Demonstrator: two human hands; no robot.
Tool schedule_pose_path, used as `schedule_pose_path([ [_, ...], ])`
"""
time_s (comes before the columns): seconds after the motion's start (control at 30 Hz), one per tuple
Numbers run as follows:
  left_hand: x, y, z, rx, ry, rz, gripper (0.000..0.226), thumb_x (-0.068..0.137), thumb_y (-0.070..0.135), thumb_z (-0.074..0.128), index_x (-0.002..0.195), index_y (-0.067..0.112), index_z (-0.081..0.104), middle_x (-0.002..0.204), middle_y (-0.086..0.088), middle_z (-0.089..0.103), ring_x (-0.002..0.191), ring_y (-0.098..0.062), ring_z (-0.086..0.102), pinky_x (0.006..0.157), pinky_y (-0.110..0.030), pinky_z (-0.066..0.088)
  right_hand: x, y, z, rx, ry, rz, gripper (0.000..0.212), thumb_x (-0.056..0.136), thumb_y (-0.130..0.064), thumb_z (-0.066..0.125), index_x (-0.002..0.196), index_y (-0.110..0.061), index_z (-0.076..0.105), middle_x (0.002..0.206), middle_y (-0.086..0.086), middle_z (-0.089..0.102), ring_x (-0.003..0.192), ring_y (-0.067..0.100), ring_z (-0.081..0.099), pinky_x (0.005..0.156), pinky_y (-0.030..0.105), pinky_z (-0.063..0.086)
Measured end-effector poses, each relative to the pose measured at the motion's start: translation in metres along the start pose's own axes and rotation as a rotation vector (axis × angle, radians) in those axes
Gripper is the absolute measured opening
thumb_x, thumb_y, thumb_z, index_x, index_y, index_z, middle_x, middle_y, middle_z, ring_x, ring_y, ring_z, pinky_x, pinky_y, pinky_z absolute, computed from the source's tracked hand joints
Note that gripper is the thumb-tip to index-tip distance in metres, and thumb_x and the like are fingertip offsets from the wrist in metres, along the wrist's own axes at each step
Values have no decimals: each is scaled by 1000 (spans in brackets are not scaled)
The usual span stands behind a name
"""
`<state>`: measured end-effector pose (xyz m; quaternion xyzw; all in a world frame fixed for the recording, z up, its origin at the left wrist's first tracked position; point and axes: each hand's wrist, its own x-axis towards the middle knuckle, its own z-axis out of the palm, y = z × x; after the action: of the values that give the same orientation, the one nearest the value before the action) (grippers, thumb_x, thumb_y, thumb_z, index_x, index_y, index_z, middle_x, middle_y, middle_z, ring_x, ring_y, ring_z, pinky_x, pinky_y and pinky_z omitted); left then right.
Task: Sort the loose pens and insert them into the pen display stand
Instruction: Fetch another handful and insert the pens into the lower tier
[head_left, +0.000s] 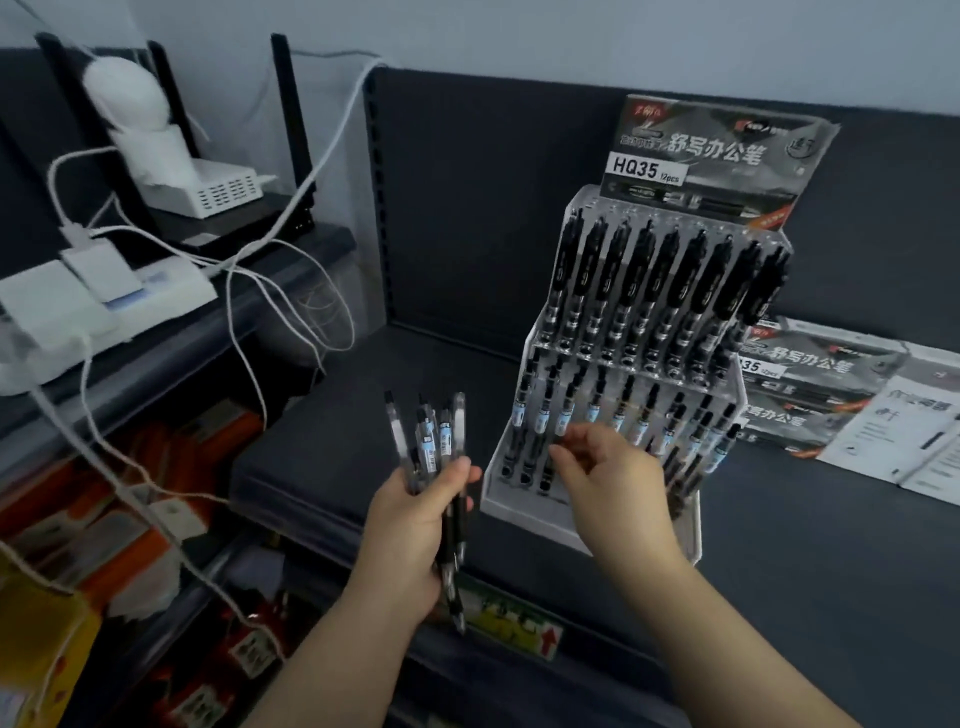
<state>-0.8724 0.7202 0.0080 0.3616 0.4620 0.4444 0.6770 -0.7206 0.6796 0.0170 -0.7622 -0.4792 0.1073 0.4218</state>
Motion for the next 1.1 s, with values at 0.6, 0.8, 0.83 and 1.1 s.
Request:
schedule_pose_path([
  [0.6, -5, 7, -27, 57, -307, 5, 11, 83, 14, 66, 94, 13, 67, 81, 5, 74, 71, -1, 68, 62, -18, 46, -38, -23, 13, 132, 231, 90, 6, 89, -24, 61, 89, -27, 56, 81, -11, 60, 71, 1, 56, 57, 8, 43],
  [0.8, -17, 6, -26, 149, -416, 83, 19, 82, 12, 68, 101, 17, 67, 89, 3, 75, 86, -9, 70, 74, -22, 49, -56, -47, 22, 496, -103, 192, 14, 83, -29, 68, 76, -16, 68, 56, -10, 57, 49, 0, 47, 49, 16, 40],
  [0.83, -19, 6, -26, 150, -429, 86, 20, 82, 11, 67, 101, 17, 67, 88, 3, 75, 85, -8, 70, 72, -21, 49, -56, -48, 22, 552, -113, 223, 17, 83, -27, 69, 73, -14, 68, 57, -7, 56, 50, 5, 45, 50, 19, 40],
  [1.1, -23, 4, -26, 102, -444, 64, 19, 83, 4, 65, 99, 14, 68, 88, -2, 75, 85, -13, 70, 79, -30, 50, -62, -46, 18, 707, -161, 237, 20, 90, -19, 59, 77, -7, 68, 65, 3, 56, 60, 12, 47, 57, 23, 42],
])
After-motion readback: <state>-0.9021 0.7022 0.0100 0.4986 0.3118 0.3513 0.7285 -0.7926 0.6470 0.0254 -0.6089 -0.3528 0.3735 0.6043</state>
